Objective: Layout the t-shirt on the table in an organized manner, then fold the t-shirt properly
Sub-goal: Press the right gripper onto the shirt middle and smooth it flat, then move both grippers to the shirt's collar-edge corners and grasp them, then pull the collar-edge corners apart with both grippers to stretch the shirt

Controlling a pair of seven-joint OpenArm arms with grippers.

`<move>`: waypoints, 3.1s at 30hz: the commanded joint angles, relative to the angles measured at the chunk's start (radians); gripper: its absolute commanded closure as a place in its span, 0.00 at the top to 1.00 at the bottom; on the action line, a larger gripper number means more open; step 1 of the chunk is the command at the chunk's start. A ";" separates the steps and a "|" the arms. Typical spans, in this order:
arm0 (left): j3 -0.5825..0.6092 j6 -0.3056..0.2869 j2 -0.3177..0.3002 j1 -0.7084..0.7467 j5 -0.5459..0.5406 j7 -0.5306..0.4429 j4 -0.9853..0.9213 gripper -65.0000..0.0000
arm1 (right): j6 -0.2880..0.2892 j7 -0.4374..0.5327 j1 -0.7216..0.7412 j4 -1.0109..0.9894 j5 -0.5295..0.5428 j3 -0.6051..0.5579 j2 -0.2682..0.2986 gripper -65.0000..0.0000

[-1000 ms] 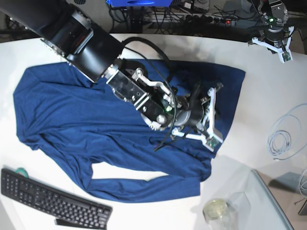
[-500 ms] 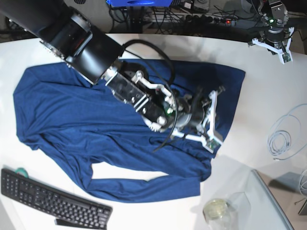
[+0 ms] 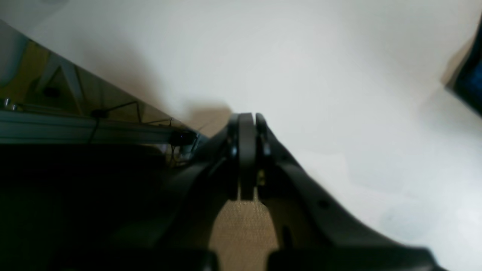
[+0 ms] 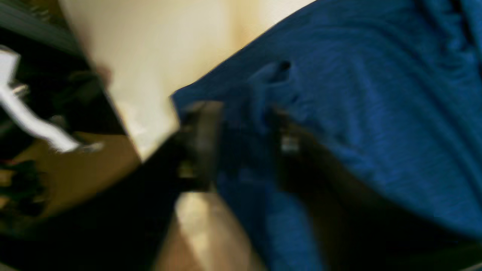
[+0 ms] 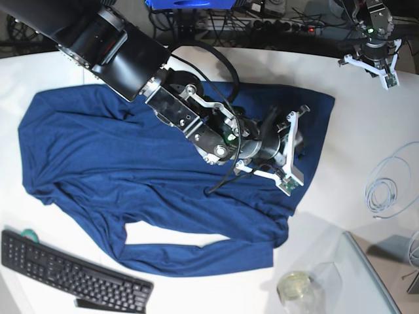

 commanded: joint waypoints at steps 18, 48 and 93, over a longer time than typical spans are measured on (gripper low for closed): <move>0.026 -0.206 0.157 0.007 -0.114 -0.022 0.156 0.73 | 0.017 -0.015 -0.455 0.618 0.022 0.631 0.398 0.64; 0.003 -0.207 0.114 -0.177 -0.424 -0.022 -0.153 0.82 | 0.473 0.139 -0.725 0.205 0.022 1.655 0.210 0.78; 0.077 -0.207 0.054 -0.179 -0.431 -0.016 -0.236 0.00 | 0.602 0.018 -0.475 -0.275 0.017 1.675 0.332 0.33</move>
